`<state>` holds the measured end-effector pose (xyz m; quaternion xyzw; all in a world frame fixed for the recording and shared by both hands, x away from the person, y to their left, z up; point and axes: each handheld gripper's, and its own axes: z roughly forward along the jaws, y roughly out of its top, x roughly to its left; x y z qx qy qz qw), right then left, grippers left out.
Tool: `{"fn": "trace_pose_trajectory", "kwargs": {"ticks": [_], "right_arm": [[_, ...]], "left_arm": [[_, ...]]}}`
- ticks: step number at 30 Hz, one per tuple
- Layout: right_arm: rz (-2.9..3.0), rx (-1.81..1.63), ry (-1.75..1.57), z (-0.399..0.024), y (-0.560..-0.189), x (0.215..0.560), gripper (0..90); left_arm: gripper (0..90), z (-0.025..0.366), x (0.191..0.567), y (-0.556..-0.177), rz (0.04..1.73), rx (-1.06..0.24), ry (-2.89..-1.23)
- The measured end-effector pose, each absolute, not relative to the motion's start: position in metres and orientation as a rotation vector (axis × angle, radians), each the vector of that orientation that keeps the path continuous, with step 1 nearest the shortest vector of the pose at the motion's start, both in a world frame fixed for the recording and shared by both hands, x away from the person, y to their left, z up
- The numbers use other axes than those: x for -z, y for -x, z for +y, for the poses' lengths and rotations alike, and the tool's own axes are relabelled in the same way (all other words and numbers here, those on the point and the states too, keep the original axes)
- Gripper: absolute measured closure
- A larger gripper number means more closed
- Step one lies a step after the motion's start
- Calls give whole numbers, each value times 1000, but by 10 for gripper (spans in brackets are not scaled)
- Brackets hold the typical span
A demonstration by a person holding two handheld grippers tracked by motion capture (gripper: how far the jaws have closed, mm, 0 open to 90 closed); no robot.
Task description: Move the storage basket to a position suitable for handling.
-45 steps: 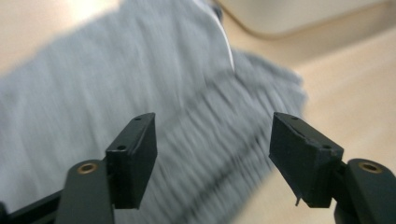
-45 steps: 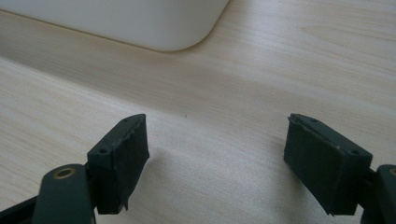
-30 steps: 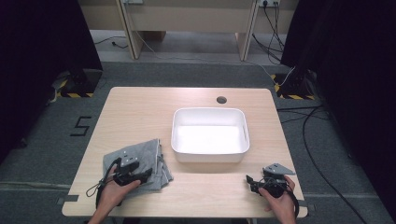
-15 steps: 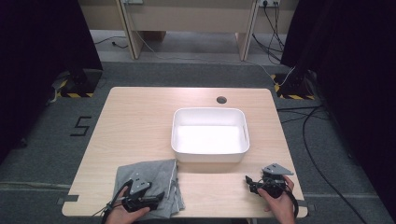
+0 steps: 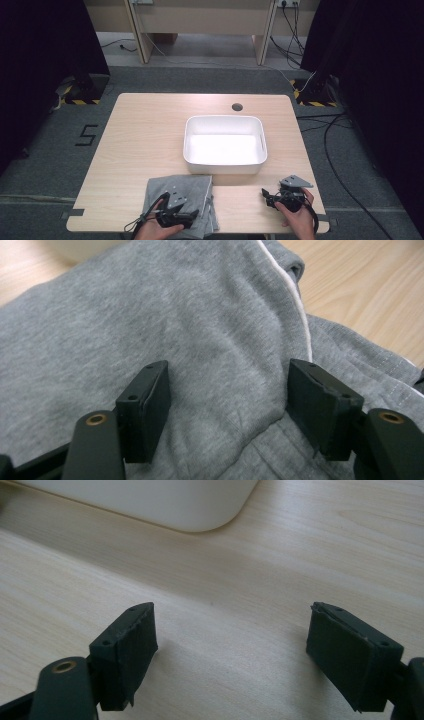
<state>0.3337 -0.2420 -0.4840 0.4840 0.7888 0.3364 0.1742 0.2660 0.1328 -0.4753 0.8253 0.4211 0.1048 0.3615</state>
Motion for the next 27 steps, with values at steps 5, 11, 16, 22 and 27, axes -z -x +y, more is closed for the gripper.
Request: {"fn": "trace_pose_trajectory", "kwargs": {"ticks": [5,11,16,22,27], "right_arm": [[2240,-959,-1371,-241,-333,484,208],[2262,-986,-1370,-236,-332,483,210],[2273,-1038,-1379,-230,-329,479,230],[2282,-1169,-1304,-212,-321,463,232],[2363,-1245,-1225,-186,-314,457,223]], "left_arm": [[327,106,474,-274,1028,-246,-2154],[313,89,472,-281,979,-229,-2155],[271,109,465,-285,1019,-153,-2058],[267,166,443,-287,1090,-206,-1929],[271,209,447,-283,1194,-323,-1918]]}}
